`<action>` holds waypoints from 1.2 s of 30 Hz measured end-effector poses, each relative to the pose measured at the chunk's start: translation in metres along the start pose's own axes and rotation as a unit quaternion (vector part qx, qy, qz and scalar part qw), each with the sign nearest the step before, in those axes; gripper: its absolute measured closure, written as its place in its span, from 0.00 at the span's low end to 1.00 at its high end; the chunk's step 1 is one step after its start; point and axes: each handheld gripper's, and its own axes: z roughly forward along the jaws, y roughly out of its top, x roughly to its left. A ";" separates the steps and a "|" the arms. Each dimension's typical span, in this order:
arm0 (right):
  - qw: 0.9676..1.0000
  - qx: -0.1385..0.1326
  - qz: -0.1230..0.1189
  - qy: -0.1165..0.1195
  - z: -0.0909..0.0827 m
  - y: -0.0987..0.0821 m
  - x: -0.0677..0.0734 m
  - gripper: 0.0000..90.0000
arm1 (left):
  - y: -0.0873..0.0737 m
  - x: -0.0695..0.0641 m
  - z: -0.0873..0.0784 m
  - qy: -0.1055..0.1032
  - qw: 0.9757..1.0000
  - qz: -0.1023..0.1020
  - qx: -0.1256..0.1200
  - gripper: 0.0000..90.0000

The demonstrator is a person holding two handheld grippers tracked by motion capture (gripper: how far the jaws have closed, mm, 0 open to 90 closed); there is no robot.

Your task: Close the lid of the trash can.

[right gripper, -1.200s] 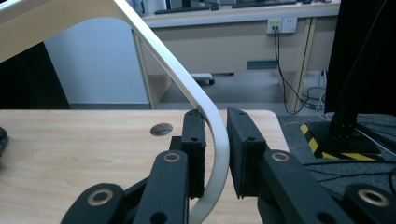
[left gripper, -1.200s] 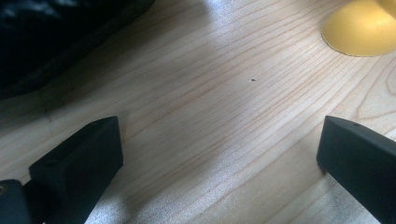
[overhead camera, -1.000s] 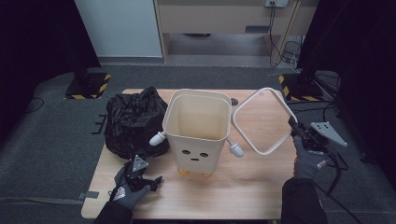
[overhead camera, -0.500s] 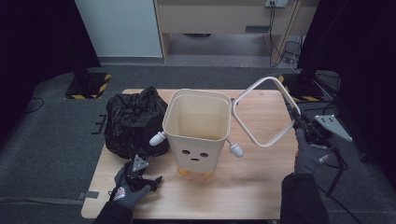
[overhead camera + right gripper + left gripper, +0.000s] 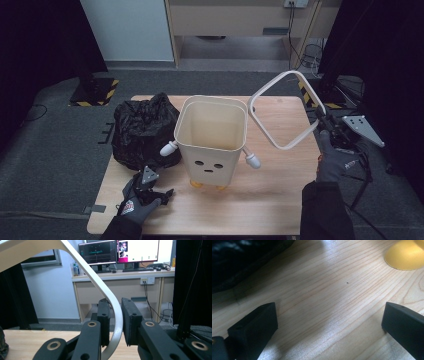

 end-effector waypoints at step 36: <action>0.993 -0.052 -0.007 0.105 0.002 0.060 0.041 0.87 | 0.000 0.000 0.000 0.000 1.000 0.000 0.000 0.00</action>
